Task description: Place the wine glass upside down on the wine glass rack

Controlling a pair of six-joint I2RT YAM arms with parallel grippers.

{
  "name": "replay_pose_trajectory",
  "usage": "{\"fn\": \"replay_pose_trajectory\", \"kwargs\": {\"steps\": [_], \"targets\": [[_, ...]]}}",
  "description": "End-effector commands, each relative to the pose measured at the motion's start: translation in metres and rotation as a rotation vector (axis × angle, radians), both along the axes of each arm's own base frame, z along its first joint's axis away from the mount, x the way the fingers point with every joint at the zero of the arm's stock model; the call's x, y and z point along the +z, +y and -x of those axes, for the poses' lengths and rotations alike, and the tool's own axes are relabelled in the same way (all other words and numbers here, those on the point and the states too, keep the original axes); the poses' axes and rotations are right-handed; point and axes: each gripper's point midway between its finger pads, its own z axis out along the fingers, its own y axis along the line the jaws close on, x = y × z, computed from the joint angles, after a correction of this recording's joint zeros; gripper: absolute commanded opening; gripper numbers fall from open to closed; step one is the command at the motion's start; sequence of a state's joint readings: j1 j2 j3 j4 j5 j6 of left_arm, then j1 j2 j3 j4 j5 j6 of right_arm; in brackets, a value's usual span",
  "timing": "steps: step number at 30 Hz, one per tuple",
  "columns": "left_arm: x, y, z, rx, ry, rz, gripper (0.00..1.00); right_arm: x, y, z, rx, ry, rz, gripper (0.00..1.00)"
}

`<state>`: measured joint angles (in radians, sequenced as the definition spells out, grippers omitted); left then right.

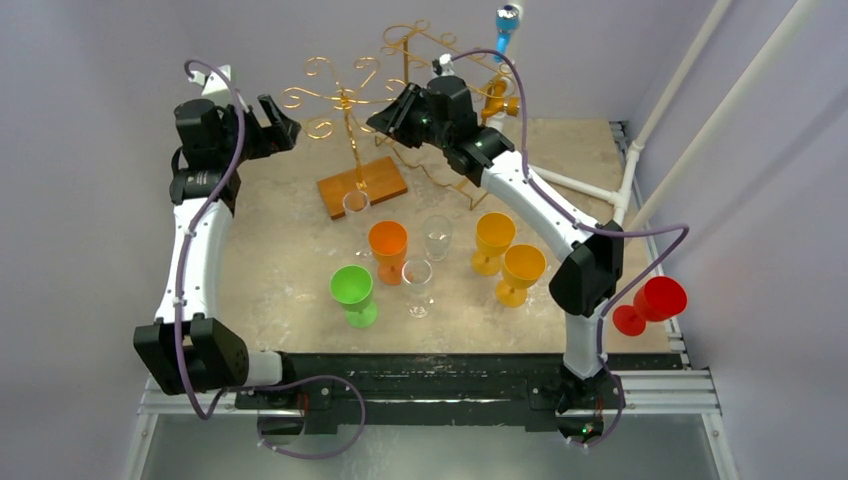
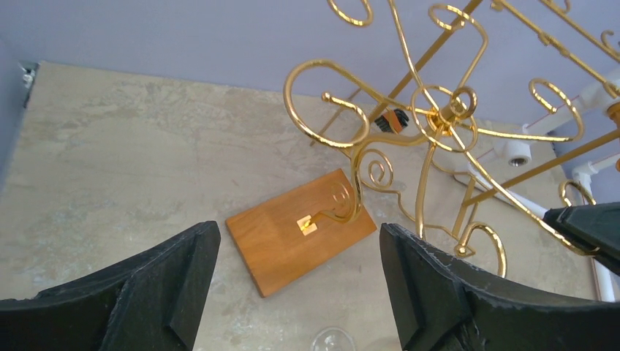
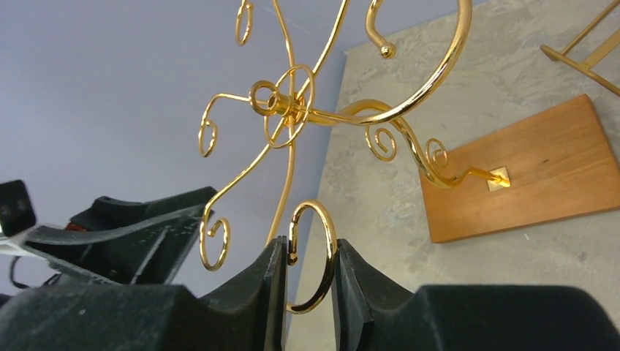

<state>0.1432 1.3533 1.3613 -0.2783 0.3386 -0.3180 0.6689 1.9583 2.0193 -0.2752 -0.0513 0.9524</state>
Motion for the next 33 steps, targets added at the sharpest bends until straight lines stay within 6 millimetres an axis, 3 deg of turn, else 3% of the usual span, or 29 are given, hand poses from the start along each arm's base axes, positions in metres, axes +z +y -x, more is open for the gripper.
{"fn": "replay_pose_trajectory", "kwargs": {"steps": [1,5,8,13,21,26,33], "targets": [[0.064,0.011,0.015,0.059,-0.139,-0.075,0.85,0.037,-0.015,0.009,0.023,-0.062,-0.059,0.06],[0.095,0.008,0.026,0.055,-0.22,-0.08,0.88,0.034,-0.025,0.004,0.027,-0.034,-0.047,0.06],[0.107,0.013,0.016,0.083,-0.267,-0.076,0.89,0.032,-0.028,0.005,0.033,-0.029,-0.028,0.07],[0.088,0.004,-0.023,0.032,-0.224,0.037,0.89,0.025,-0.028,0.006,0.055,-0.01,-0.008,0.07],[0.066,-0.004,-0.059,-0.014,-0.212,0.13,0.87,0.02,-0.041,-0.004,0.084,0.015,0.01,0.08],[0.058,-0.033,-0.062,-0.176,-0.202,0.256,0.8,0.022,-0.045,-0.01,0.087,0.011,0.021,0.09],[0.064,-0.046,-0.044,-0.226,-0.21,0.279,0.65,0.025,-0.054,-0.022,0.099,0.002,0.028,0.14]]}}
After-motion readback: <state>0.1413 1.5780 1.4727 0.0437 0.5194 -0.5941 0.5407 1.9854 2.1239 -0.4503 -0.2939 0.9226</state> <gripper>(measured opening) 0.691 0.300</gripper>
